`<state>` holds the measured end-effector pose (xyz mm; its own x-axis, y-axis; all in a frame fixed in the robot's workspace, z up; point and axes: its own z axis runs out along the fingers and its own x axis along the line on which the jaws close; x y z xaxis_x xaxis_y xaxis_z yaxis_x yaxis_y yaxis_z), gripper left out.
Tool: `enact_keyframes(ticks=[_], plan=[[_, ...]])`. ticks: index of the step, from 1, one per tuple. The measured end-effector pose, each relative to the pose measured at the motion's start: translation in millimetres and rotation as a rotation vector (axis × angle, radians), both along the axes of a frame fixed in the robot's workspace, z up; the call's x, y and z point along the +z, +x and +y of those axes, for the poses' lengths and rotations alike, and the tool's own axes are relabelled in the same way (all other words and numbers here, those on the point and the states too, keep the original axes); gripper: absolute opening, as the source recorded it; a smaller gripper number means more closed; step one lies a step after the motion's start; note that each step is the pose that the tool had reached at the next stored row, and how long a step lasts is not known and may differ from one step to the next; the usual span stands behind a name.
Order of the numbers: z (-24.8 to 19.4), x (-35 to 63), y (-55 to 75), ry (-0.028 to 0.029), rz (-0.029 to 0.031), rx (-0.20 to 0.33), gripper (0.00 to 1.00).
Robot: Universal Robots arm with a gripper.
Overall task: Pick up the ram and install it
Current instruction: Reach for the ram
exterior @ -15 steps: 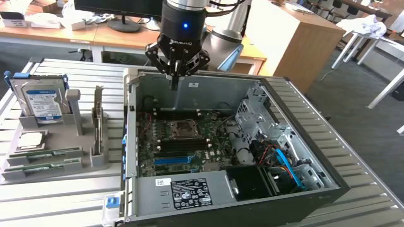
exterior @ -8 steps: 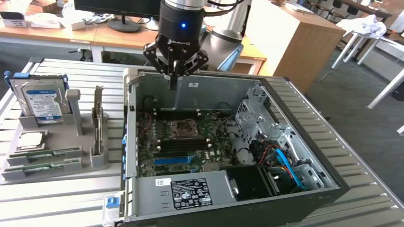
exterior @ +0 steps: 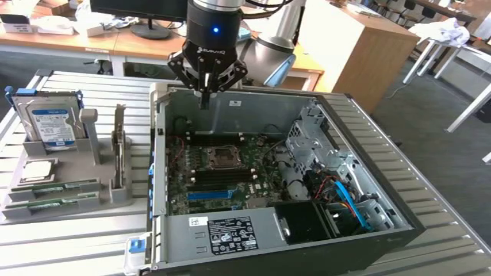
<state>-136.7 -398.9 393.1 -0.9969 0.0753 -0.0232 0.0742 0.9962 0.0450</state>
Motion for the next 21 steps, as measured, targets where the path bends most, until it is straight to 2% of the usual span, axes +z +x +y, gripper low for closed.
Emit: enact_keyframes(ticks=[21], plan=[[0.0,-0.6,-30.2,0.0000,0.0010,0.000,0.10]])
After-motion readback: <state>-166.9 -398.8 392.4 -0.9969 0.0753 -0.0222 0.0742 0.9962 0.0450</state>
